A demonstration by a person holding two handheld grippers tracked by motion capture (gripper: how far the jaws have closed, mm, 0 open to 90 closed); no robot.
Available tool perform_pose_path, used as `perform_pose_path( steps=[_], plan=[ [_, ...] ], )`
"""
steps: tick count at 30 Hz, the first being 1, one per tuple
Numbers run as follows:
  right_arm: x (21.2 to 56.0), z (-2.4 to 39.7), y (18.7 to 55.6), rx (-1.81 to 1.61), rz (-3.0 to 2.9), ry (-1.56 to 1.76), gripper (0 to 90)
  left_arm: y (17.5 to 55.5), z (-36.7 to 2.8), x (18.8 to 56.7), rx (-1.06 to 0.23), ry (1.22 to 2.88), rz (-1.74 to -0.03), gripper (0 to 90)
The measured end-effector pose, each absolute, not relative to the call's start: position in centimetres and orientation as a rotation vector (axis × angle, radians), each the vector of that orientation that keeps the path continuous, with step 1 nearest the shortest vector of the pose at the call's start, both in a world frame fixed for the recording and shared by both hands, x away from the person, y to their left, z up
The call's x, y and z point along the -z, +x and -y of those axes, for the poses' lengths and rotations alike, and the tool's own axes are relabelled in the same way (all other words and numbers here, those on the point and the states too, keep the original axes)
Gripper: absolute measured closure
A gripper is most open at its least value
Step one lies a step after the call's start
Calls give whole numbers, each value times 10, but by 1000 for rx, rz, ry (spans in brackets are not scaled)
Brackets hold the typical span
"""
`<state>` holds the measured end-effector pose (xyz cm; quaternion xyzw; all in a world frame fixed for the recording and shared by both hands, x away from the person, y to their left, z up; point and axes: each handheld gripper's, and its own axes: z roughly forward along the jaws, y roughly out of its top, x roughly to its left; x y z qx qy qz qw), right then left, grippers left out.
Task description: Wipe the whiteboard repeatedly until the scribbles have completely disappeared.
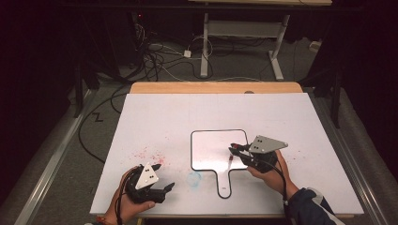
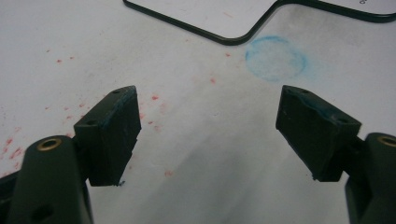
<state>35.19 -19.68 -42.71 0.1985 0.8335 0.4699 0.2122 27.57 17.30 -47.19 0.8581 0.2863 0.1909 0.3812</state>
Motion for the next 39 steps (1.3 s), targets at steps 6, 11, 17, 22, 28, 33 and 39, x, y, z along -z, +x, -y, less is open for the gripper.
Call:
perform_pose_path(
  steps=[6,11,17,22,28,33,39],
  plan=[
    [424,204,358,-1204,-2277,601,812,275,-173,472,-487,2184,-734,213],
    [420,227,365,-1142,-2238,709,812,275,-173,472,-487,2185,-736,213],
    [421,232,369,-1114,-2199,725,811,276,-172,472,-486,2185,-735,214],
    [425,226,373,-1177,-2195,707,812,278,-172,472,-480,2179,-737,214],
    [427,219,375,-1255,-2228,688,811,279,-174,474,-465,2173,-745,214],
    [423,223,373,-1187,-2222,701,811,277,-175,473,-474,2173,-738,214],
    [415,234,370,-1226,-2201,727,811,277,-174,473,-473,2174,-735,214]
  ],
)
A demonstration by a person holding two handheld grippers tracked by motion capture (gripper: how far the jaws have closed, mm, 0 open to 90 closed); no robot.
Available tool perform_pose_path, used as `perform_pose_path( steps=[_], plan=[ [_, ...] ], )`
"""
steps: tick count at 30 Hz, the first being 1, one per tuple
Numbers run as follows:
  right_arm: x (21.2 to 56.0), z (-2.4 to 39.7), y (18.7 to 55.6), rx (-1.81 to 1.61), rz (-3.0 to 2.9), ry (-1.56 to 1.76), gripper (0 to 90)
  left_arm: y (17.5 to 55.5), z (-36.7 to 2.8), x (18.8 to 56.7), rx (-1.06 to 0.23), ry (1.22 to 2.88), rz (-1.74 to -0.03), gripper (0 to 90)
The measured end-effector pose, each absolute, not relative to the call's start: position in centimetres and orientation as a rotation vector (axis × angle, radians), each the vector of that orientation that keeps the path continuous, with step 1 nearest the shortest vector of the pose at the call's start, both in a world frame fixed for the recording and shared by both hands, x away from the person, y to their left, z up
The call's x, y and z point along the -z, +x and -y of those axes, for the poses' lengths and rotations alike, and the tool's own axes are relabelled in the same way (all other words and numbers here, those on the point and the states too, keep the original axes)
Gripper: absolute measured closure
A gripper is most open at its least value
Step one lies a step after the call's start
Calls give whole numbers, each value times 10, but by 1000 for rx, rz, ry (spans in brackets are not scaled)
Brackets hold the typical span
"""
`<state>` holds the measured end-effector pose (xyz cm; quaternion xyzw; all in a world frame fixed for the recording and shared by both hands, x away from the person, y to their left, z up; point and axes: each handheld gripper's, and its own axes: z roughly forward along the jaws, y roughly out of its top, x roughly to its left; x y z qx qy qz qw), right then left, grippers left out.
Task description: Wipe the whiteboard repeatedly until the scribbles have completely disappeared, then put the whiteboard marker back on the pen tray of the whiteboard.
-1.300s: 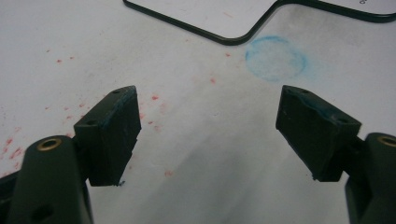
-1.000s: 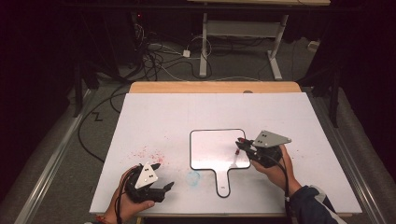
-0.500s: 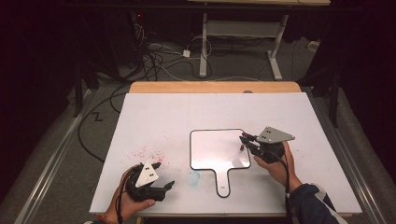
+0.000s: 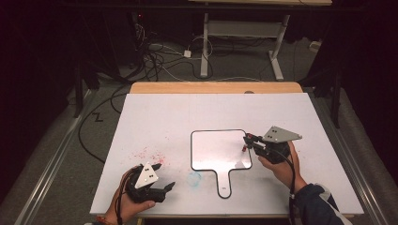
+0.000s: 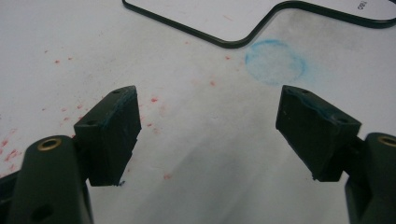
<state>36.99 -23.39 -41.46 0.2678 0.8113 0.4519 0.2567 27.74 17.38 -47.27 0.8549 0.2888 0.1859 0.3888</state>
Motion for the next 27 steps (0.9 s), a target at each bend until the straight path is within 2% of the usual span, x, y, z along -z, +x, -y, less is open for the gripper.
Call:
perform_pose_path(
  steps=[14,27],
  plan=[
    [372,260,341,-1264,-2215,827,809,273,-178,471,-479,2148,-743,213],
    [393,266,350,-1127,-2425,979,807,277,-172,471,-470,2167,-737,214]
  ],
)
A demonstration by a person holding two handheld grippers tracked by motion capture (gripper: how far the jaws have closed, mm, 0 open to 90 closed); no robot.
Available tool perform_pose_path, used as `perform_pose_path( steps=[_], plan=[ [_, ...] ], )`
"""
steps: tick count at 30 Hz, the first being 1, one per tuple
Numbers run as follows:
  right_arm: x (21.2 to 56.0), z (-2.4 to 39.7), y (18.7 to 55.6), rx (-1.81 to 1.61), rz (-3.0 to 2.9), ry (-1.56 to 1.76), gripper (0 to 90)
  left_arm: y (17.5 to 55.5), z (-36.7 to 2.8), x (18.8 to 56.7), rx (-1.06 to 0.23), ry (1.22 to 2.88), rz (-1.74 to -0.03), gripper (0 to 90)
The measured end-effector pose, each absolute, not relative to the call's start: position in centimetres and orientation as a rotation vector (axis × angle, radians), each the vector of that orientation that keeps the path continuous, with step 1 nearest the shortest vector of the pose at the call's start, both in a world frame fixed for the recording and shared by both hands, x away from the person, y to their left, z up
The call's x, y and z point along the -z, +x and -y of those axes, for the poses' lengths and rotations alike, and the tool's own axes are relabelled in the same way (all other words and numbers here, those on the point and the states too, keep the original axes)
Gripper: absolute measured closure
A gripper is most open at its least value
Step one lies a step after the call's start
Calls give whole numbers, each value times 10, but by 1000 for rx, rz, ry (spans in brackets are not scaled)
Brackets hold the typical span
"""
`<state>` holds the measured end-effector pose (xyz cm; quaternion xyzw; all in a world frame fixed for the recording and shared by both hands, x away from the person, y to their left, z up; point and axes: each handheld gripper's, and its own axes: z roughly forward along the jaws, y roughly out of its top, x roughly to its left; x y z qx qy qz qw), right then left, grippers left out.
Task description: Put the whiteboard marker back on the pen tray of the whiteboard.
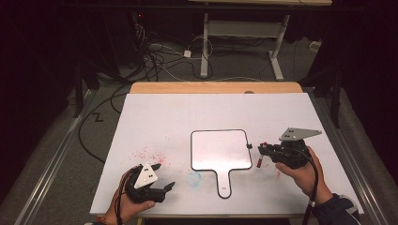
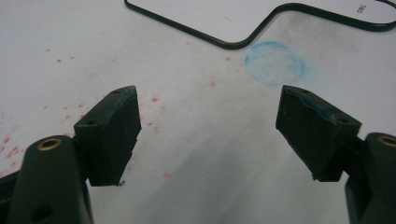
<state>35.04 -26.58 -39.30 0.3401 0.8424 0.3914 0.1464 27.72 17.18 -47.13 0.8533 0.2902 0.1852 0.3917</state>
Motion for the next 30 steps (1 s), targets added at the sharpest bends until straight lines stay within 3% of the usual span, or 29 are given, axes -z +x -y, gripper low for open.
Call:
perform_pose_path(
  steps=[15,30],
  plan=[
    [437,255,418,-1275,-2396,1224,776,278,-167,474,-467,2204,-723,213],
    [465,243,434,-1165,-2314,1275,740,274,-166,477,-472,2250,-700,213]
  ],
)
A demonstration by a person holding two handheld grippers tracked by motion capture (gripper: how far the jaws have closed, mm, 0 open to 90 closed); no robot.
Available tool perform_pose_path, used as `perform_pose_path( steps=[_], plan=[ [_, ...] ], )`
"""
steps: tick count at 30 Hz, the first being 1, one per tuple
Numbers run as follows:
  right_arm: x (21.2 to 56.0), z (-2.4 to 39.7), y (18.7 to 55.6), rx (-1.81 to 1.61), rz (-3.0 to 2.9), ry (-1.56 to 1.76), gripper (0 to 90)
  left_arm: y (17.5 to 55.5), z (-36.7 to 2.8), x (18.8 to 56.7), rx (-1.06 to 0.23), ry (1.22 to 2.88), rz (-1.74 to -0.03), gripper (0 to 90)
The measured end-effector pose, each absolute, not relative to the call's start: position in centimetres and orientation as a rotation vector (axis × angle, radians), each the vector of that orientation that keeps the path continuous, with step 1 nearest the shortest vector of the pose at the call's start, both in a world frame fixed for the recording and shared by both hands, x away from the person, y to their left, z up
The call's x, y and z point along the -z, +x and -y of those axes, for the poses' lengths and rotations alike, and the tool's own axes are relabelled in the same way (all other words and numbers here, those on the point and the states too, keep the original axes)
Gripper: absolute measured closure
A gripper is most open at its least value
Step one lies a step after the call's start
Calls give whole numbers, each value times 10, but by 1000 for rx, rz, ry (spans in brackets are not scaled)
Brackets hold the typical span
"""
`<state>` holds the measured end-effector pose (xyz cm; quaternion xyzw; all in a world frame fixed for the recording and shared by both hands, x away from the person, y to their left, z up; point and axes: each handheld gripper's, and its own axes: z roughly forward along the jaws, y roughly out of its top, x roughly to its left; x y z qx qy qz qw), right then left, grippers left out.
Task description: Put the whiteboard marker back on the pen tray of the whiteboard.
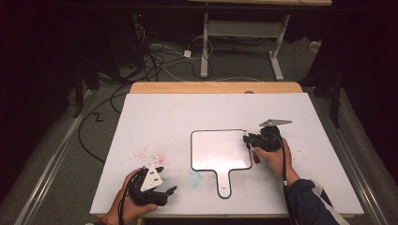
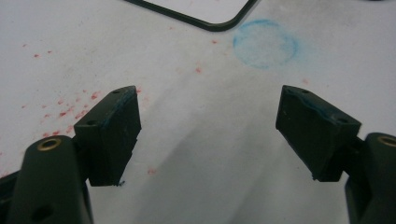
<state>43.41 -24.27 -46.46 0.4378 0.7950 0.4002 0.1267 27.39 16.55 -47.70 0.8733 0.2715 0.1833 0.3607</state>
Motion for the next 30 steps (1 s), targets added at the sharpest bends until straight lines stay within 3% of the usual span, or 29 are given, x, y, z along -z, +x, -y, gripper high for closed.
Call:
perform_pose_path(
  steps=[23,30],
  plan=[
    [469,243,435,-1035,-2292,1234,654,274,-165,477,-472,2249,-694,213],
    [456,246,428,-1081,-2243,1133,608,275,-165,477,-481,2248,-701,213]
  ],
)
